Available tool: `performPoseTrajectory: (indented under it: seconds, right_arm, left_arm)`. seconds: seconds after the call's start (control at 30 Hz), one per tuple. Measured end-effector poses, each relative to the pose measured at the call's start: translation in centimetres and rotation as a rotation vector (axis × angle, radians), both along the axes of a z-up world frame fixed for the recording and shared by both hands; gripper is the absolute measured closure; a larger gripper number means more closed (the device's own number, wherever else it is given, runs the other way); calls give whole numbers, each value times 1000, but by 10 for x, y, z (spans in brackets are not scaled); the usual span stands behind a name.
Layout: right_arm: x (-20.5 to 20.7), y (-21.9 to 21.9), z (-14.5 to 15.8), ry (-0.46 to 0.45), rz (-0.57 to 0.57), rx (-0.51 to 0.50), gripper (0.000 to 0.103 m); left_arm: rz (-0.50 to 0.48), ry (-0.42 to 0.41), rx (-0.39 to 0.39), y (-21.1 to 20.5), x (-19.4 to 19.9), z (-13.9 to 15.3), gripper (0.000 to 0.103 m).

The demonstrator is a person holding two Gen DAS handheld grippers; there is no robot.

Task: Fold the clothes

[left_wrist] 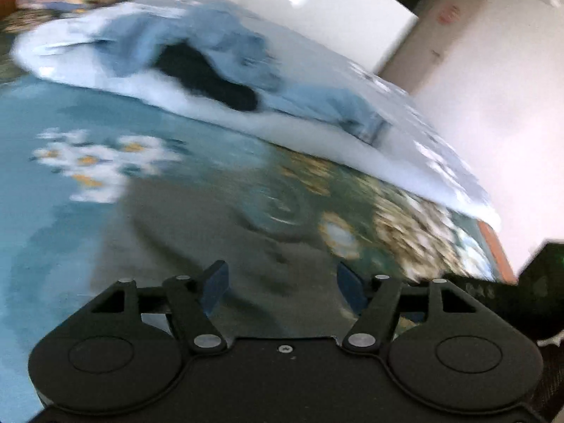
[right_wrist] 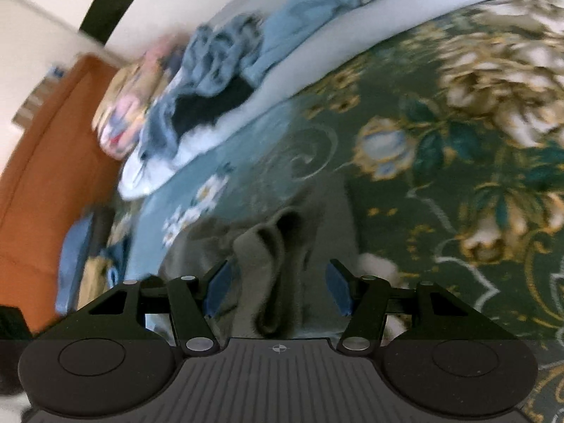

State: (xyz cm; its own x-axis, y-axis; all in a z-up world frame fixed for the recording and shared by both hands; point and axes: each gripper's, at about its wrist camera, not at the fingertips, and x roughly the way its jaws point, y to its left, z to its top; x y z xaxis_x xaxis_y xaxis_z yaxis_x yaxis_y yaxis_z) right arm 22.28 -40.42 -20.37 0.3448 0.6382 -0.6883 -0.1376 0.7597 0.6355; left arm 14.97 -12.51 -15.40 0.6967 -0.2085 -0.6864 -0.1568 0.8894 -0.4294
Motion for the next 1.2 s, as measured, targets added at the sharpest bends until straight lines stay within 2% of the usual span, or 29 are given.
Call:
performPoseTrajectory:
  seconds: [0.2,0.27,0.3,0.33,0.43,0.47,0.57,0.67,0.77,0.93,1.0,1.1,1.13,1.17,1.2]
  right_arm:
    - [12,38,2,-96,155,-86,47]
    - [22,45,-2,-101,158,-129,45]
    - [27,48,-4,-98,164,-131,48]
    - [31,51,-5,-99,172,-130,59]
    - [36,64,-7,-90,226,-154,71]
    - [37,68,-7,-90,243,-166,80]
    - [33,76,-2,-112,265,-172,92]
    - [35,77,7,-135,245,-160,96]
    - [45,71,10,-172,162,-204,96]
    - [52,64,-15,-97,138,-240,96]
    - [51,62,-23,-63,131,-226,95]
    - [47,49,-17,-59,91,-164,90]
    - [46,44,-14,-56,80,-138,79]
    - [45,39,-12,-48,74,-117,63]
    - [44,34,-11,-36,75,-106,58]
  left_arm:
    - [229,66,-85,68,-24,-9,35]
    - [265,71,-91,79,-31,-9,34]
    - [275,75,-96,82,-33,-9,34]
    - [283,80,-102,85,-35,-9,33]
    - [295,97,-118,91,-40,-12,33]
    - [297,102,-121,92,-40,-13,33]
    - [303,110,-131,94,-42,-16,32]
    - [319,113,-141,98,-44,-18,32]
    - [332,113,-140,101,-45,-19,31]
    - [327,138,-144,101,-45,-25,31]
    - [319,151,-139,100,-44,-28,30]
    - [304,173,-118,96,-41,-31,30]
    - [299,178,-112,95,-40,-32,30]
    - [295,182,-108,94,-39,-33,30]
    - [294,187,-106,93,-38,-34,30]
